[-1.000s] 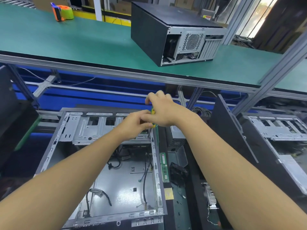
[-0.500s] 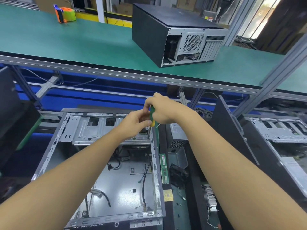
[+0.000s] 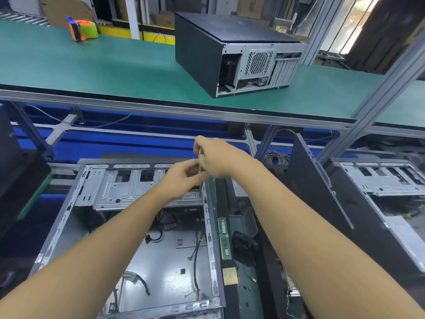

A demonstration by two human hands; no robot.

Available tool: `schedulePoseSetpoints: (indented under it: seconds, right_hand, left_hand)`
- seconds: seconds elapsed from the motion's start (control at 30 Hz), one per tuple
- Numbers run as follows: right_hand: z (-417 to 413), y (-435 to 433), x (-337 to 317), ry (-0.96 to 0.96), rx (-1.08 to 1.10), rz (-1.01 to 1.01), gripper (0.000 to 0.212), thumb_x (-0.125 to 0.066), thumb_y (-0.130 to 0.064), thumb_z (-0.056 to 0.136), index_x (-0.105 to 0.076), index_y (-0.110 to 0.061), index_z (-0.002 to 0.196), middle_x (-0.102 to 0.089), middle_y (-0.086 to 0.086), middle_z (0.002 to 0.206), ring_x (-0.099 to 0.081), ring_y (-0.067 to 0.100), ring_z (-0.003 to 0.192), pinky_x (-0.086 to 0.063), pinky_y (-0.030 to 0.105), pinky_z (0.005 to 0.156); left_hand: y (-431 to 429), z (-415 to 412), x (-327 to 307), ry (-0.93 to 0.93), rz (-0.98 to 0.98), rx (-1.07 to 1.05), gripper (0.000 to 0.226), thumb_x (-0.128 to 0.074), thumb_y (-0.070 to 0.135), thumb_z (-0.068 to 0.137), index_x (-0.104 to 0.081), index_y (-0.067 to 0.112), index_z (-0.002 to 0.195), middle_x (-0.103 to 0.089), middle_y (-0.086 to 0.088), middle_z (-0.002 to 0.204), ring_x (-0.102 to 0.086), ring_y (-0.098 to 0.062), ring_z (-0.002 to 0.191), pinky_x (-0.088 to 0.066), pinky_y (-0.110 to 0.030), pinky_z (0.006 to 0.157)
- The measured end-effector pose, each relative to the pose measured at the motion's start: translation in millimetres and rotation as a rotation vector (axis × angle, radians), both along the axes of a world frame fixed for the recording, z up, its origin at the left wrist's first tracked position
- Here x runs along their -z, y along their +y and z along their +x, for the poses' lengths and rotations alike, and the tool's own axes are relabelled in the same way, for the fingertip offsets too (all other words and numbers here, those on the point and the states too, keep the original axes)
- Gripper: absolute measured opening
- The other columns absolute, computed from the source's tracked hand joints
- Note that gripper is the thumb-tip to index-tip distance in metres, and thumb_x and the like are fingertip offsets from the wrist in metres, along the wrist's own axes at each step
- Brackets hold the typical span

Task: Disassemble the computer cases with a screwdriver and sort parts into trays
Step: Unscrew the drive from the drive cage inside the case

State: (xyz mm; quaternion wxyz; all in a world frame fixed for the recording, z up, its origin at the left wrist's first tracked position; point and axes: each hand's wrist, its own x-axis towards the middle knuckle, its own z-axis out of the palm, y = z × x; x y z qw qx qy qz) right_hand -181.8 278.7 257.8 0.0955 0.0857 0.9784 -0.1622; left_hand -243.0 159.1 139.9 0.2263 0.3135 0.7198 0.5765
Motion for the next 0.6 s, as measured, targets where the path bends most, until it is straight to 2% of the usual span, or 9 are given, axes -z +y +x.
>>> schedulePoseSetpoints:
  seconds: [0.1,0.17,0.23,0.27,0.33,0.37,0.43,0.5,0.6]
  right_hand:
    - [-1,3,-7,-0.005,-0.054,-0.040,0.023,-0.047,-0.004,0.093,-0.058,-0.023,0.099,-0.056,0.002,0.109,-0.047,0.011,0.072,-0.034,0.027,0.055]
    - [0,2,-6,0.006,-0.073,-0.083,0.020,-0.050,-0.018,0.098,-0.063,-0.027,0.111,-0.060,0.001,0.119,-0.053,0.011,0.080,-0.038,0.026,0.060]
    - [1,0,-1,0.035,-0.050,-0.074,0.036,-0.048,-0.044,0.101,-0.055,-0.029,0.134,-0.060,0.000,0.129,-0.058,0.018,0.102,-0.040,0.031,0.073]
    - [0,-1,2,0.058,0.010,-0.016,0.048,-0.043,-0.054,0.101,-0.049,-0.026,0.139,-0.060,0.003,0.125,-0.057,0.024,0.106,-0.039,0.034,0.073]
    - [-2,-7,6,0.118,0.166,0.162,0.059,-0.037,-0.062,0.100,-0.046,-0.014,0.133,-0.054,0.006,0.103,-0.052,0.029,0.090,-0.034,0.035,0.061]
    - [-4,-11,7,0.144,0.220,0.227,0.058,-0.037,-0.060,0.101,-0.047,-0.010,0.127,-0.050,0.006,0.096,-0.048,0.029,0.082,-0.030,0.035,0.056]
    - [-6,-16,12,0.167,0.241,0.253,0.045,-0.038,-0.049,0.105,-0.048,-0.007,0.118,-0.054,0.008,0.097,-0.045,0.028,0.077,-0.031,0.036,0.057]
    - [-7,-12,11,0.136,0.206,0.158,0.027,-0.039,-0.034,0.106,-0.045,-0.009,0.112,-0.059,0.011,0.103,-0.049,0.028,0.076,-0.035,0.037,0.060]
    - [-7,-3,1,0.045,0.119,0.003,0.013,-0.043,-0.023,0.100,-0.046,-0.017,0.111,-0.053,0.008,0.107,-0.050,0.020,0.071,-0.034,0.034,0.055]
  left_hand:
    - [-5,1,-4,-0.058,0.055,-0.014,0.026,-0.068,0.005,0.092,-0.068,0.014,0.117,-0.076,0.003,0.106,-0.068,-0.006,0.097,-0.055,-0.024,0.085]
    - [-6,0,-5,0.011,-0.008,-0.094,0.017,-0.072,0.007,0.089,-0.071,0.015,0.103,-0.076,-0.002,0.096,-0.071,-0.014,0.089,-0.057,-0.033,0.080]
    - [-4,0,-5,0.089,-0.114,-0.148,0.012,-0.079,0.017,0.083,-0.071,0.013,0.091,-0.072,-0.016,0.090,-0.067,-0.031,0.086,-0.056,-0.045,0.079]
    - [-2,0,-5,0.124,-0.144,-0.167,0.013,-0.082,0.021,0.080,-0.071,0.016,0.086,-0.070,-0.016,0.086,-0.065,-0.030,0.082,-0.055,-0.040,0.075]
    - [3,0,-8,0.238,-0.176,-0.211,0.022,-0.083,0.027,0.075,-0.062,0.032,0.076,-0.065,0.001,0.075,-0.058,-0.010,0.068,-0.044,-0.018,0.060]
    - [6,2,-10,0.292,-0.196,-0.216,0.028,-0.082,0.027,0.074,-0.056,0.036,0.075,-0.062,0.008,0.074,-0.054,-0.005,0.066,-0.038,-0.014,0.057]
    - [10,2,-14,0.322,-0.213,-0.172,0.028,-0.077,0.025,0.077,-0.053,0.039,0.077,-0.061,0.010,0.079,-0.055,-0.004,0.068,-0.038,-0.016,0.058]
    - [7,0,-15,0.212,-0.160,-0.075,0.021,-0.075,0.021,0.083,-0.061,0.036,0.090,-0.067,0.009,0.091,-0.063,-0.005,0.078,-0.048,-0.021,0.067]
    - [-1,-4,-14,0.047,-0.090,-0.003,0.027,-0.071,0.008,0.090,-0.065,0.016,0.115,-0.071,-0.004,0.108,-0.067,-0.018,0.096,-0.055,-0.038,0.088]
